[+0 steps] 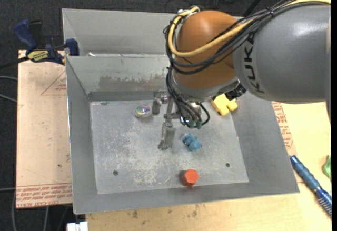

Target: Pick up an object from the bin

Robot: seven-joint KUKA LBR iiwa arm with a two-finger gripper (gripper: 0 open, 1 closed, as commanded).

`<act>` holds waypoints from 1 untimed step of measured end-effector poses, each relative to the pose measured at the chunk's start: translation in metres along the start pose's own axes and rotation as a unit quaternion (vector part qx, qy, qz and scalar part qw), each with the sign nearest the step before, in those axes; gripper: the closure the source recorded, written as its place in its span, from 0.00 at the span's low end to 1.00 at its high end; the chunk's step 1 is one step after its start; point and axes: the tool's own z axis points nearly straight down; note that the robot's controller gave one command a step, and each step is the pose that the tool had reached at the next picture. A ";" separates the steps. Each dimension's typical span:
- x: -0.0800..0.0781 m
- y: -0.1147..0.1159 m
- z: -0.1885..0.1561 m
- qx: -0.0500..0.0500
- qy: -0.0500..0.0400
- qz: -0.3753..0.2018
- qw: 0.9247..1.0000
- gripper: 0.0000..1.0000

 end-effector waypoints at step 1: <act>0.044 0.091 0.030 -0.001 -0.001 -0.043 0.999 0.00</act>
Offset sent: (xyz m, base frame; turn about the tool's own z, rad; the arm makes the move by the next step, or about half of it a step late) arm -0.0418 0.0846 -0.0274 -0.0736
